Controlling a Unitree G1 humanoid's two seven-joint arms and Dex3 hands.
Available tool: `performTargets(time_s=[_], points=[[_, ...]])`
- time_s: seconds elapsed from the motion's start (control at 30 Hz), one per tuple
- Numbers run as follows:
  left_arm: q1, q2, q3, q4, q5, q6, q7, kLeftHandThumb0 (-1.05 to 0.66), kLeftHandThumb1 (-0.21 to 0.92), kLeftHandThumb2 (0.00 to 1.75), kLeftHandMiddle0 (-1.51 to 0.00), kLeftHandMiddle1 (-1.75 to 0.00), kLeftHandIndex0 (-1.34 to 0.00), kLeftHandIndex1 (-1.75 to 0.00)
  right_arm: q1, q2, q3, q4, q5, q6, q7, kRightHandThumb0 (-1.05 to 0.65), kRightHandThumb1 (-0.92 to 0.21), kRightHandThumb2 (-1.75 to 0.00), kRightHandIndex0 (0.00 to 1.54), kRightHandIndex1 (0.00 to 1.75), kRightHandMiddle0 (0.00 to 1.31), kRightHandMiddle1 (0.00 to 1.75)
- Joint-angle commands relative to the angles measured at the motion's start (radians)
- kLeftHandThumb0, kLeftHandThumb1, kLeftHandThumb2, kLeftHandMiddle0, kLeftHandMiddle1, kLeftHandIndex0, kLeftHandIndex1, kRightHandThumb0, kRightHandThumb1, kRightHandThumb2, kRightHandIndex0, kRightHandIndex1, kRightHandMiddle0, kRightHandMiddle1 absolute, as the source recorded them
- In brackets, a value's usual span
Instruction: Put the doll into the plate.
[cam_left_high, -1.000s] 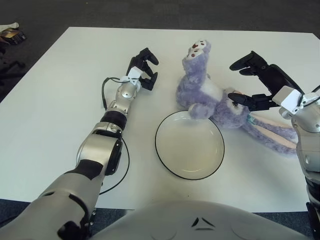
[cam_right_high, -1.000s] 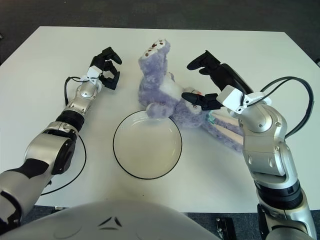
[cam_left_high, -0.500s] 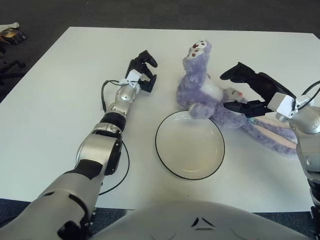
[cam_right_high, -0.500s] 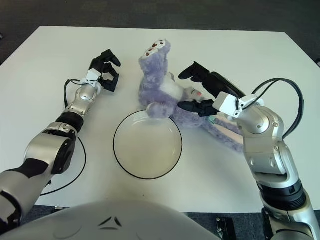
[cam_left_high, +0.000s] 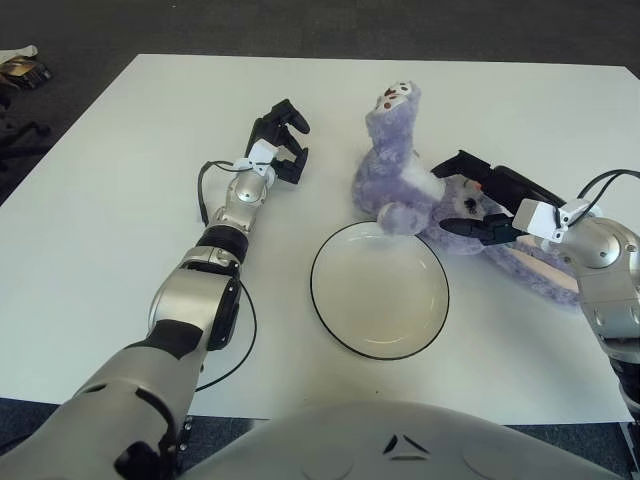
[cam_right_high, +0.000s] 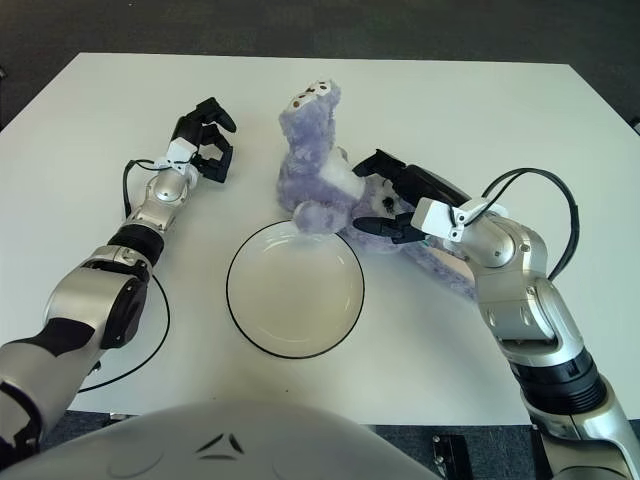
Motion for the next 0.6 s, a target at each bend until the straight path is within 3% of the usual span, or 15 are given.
performTargets(time_s=[0.0,0.3,0.57], points=[[0.017,-0.003,0.012,-0.004,-0.015,-0.037,0.009,0.0,0.01,1.6,-0.86,-1.56,-0.67,-1.75,0.001,-0.018,0.016,0.044,-0.027,-0.059,-0.006,-0.95,-0.92,-0.57,0.12,0.78,0.0,0.77],[0.029,-0.001,0.009,-0.01,0.0,-0.081,0.035,0.0,0.06,1.58,-0.78,-1.67,-0.62,-1.75,-0.022,-0.033,0.016,0.082,-0.053,-0.125,0.012,-1.04,-0.92,-0.7,0.17,0.95,0.0,0.75],[0.041,0.001,-0.006,-0.025,0.027,-0.109,0.052,0.0,0.04,1.56,-0.82,-1.54,-0.68,-1.75,-0.061,-0.037,0.039,0.114,-0.095,-0.113,0.033,-1.04,-0.92,-0.75,0.18,0.96,0.0,0.75]])
